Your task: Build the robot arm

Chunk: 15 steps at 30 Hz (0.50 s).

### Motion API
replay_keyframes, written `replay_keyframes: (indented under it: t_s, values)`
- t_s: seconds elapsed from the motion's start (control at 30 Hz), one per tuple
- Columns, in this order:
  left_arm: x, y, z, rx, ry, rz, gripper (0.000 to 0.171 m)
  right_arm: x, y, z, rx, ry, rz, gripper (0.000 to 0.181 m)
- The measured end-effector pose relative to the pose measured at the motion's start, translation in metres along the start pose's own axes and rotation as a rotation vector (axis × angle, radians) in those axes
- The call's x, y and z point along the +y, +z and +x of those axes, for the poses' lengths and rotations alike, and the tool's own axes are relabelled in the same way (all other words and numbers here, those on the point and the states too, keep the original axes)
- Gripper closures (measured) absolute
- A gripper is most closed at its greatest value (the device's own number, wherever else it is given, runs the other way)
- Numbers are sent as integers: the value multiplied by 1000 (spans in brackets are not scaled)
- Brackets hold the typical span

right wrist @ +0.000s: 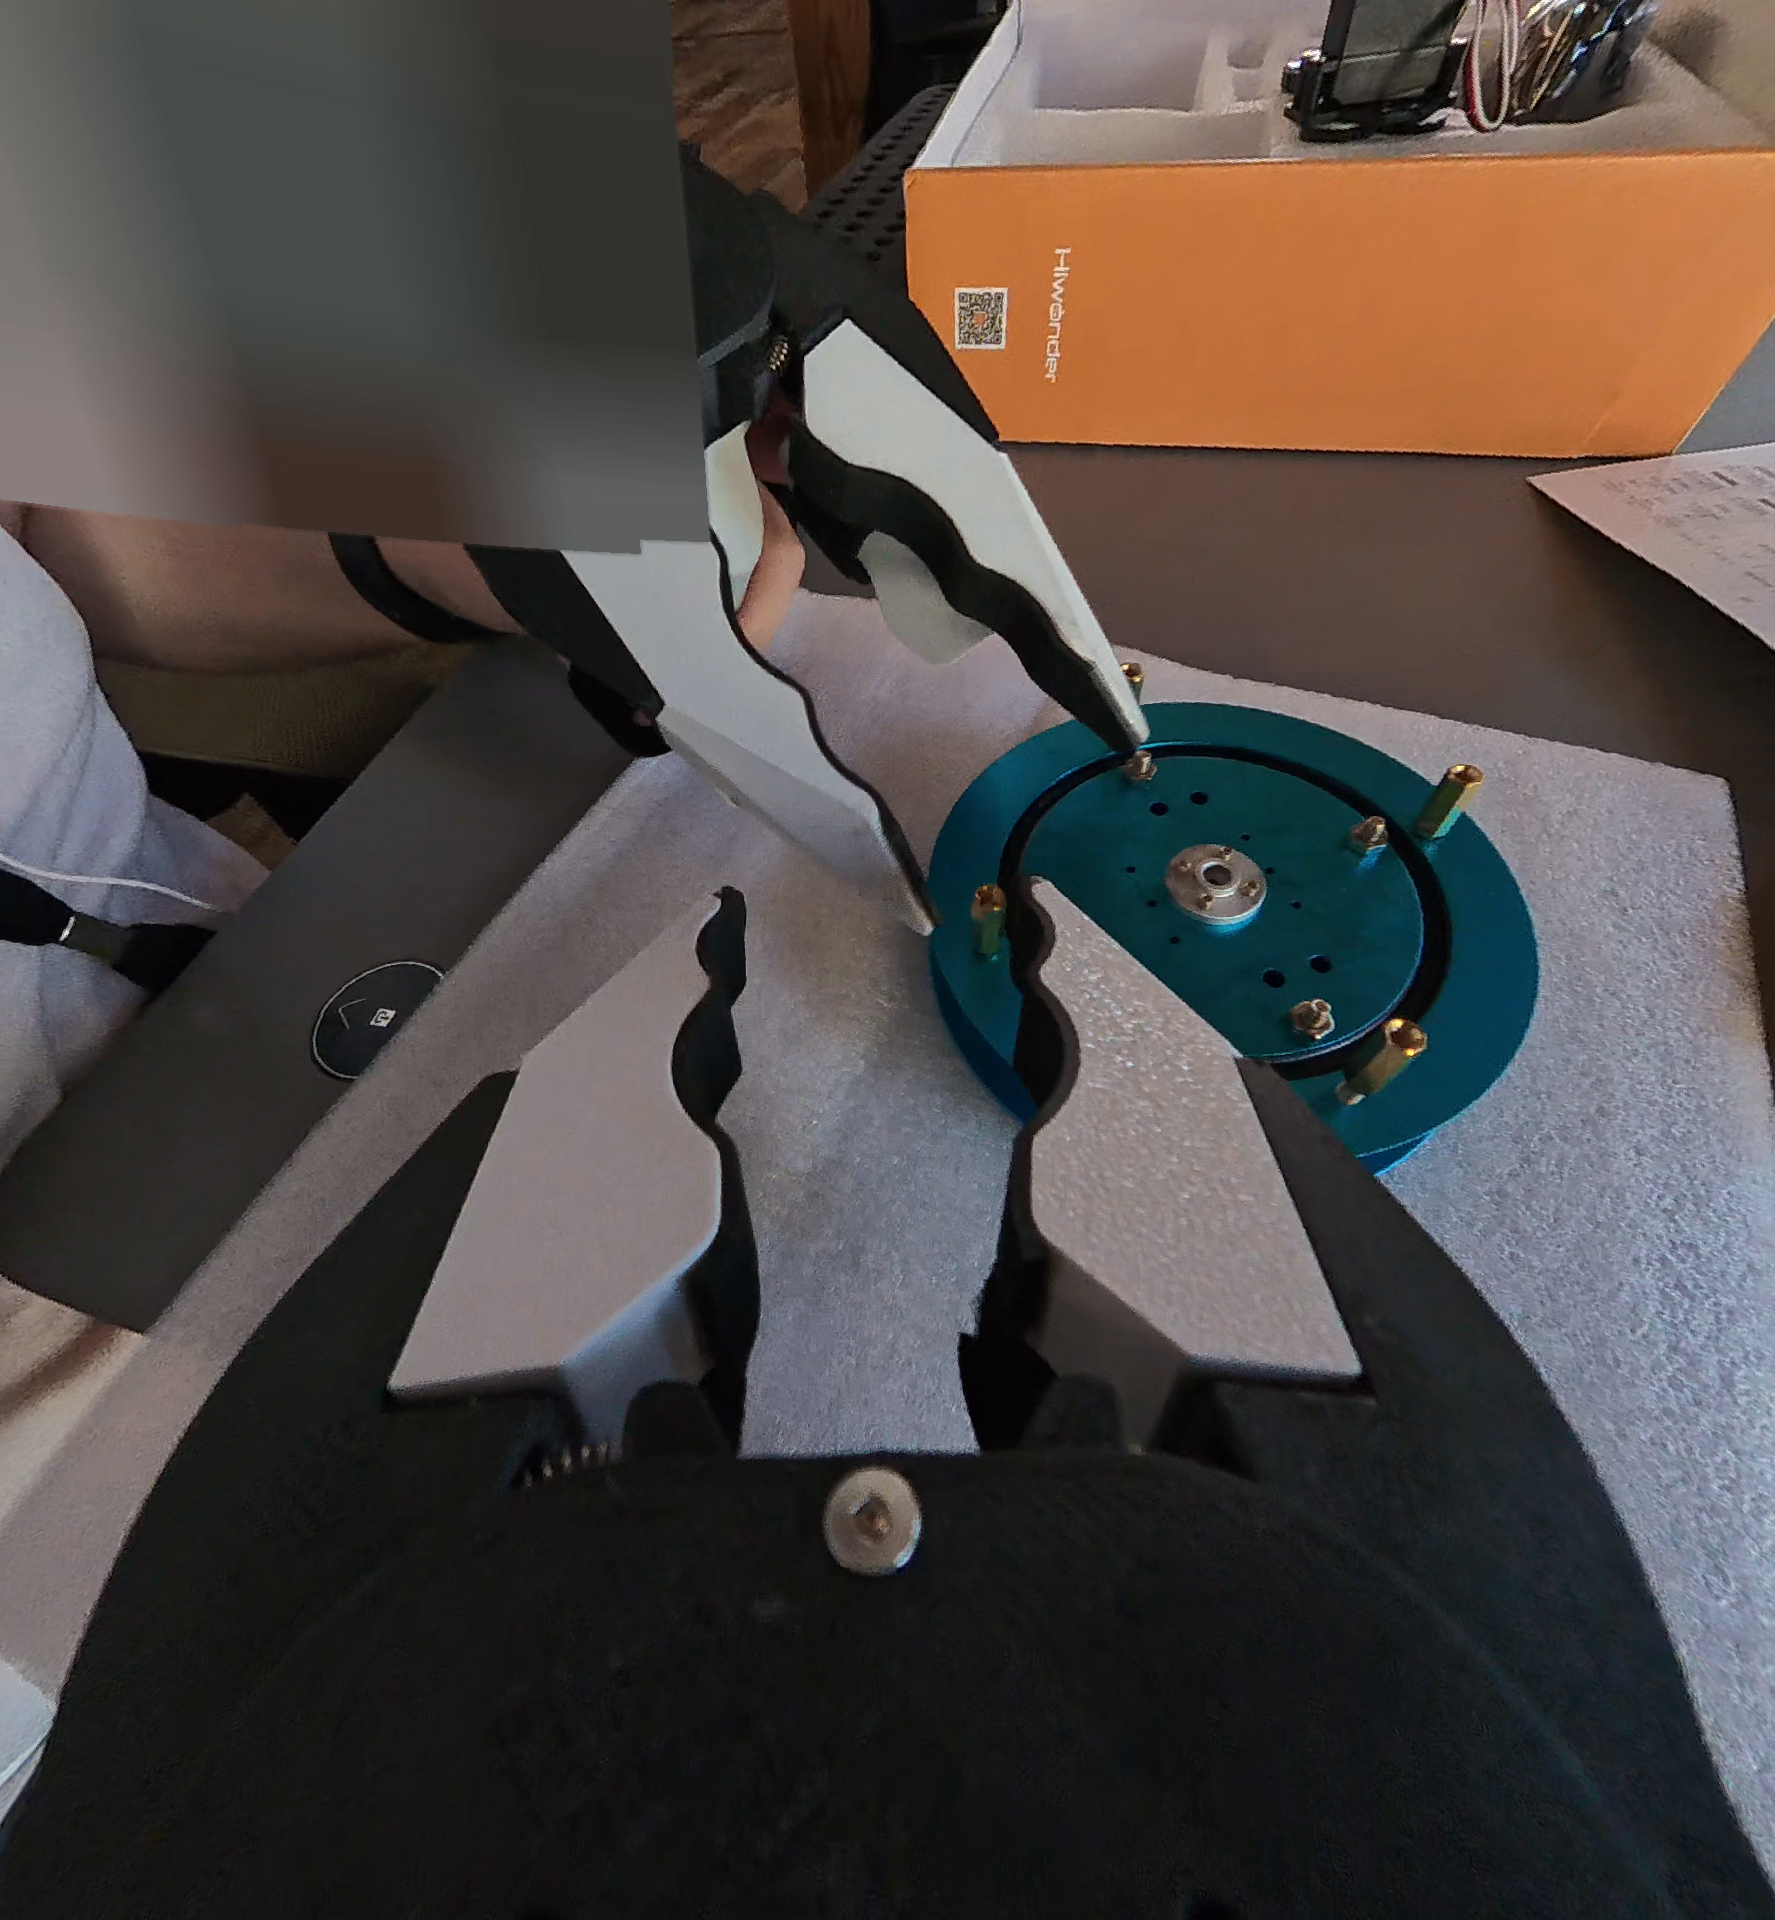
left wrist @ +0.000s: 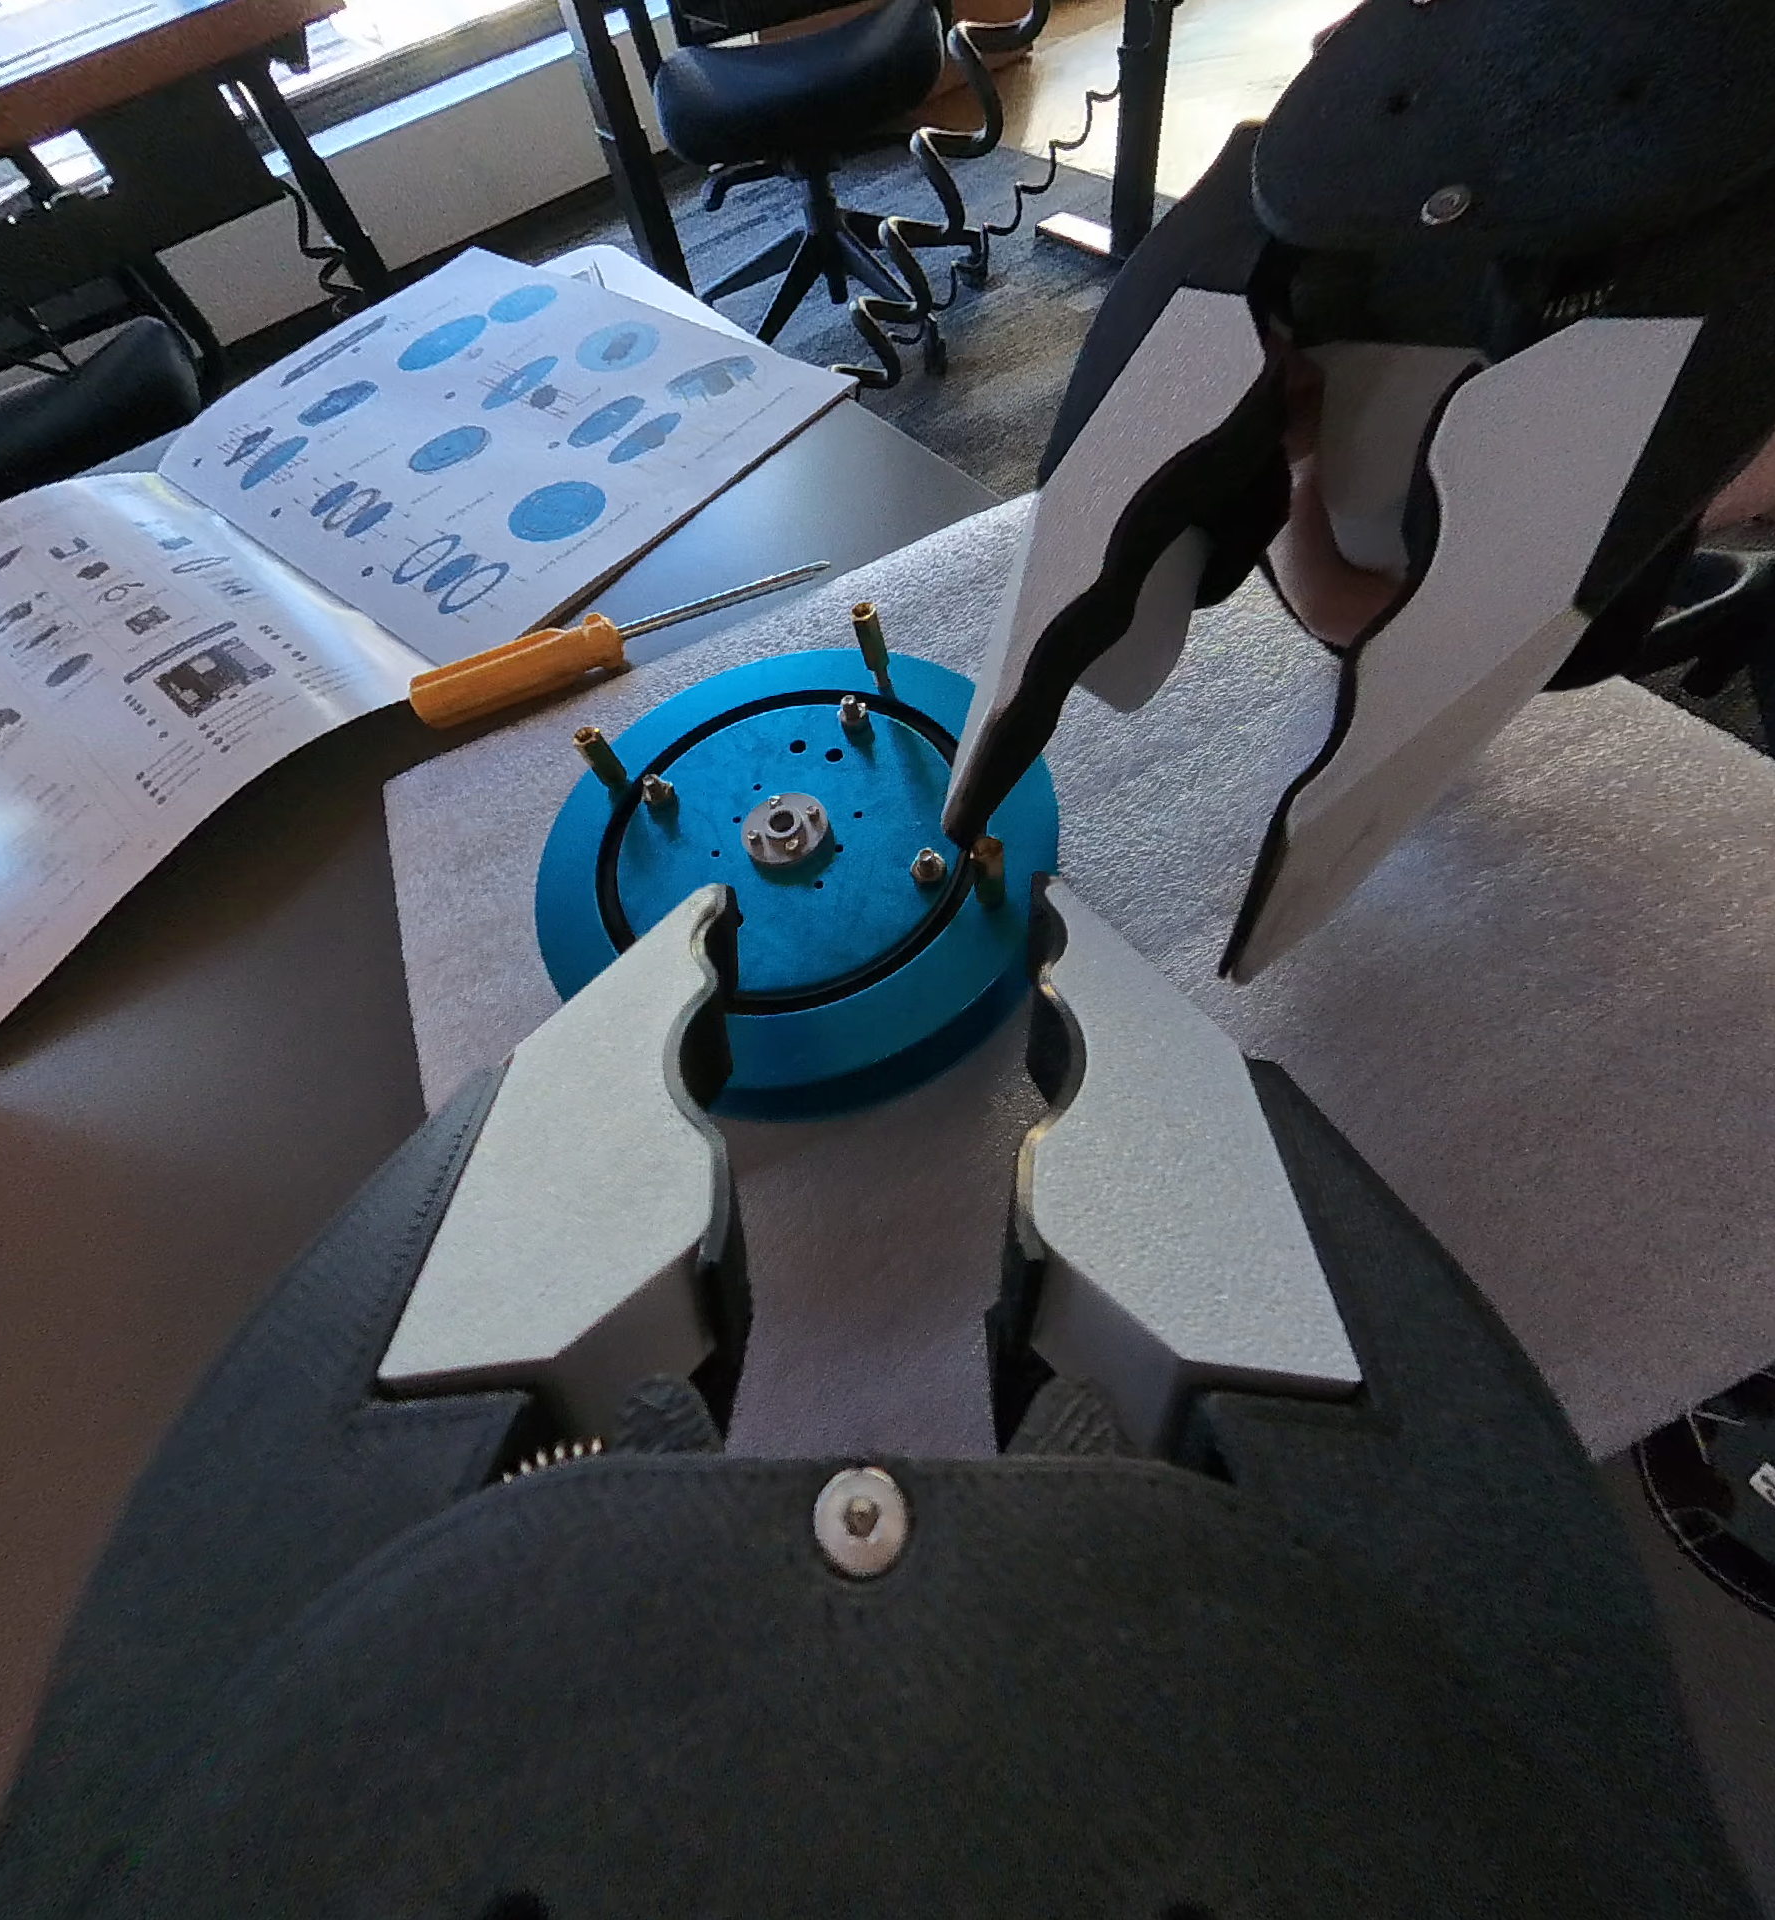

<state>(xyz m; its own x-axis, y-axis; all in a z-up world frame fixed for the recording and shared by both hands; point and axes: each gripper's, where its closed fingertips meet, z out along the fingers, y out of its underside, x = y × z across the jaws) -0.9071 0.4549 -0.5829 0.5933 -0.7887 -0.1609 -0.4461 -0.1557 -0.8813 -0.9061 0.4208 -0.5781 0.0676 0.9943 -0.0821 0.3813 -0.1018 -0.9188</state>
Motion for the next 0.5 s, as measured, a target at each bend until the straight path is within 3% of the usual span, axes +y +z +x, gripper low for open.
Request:
replay_keyframes:
  t_s: [0.5]
  values:
    - [2, 6, -7, 6, -52, -17, 113, 5, 2, 1, -10, -18, -46, 133]
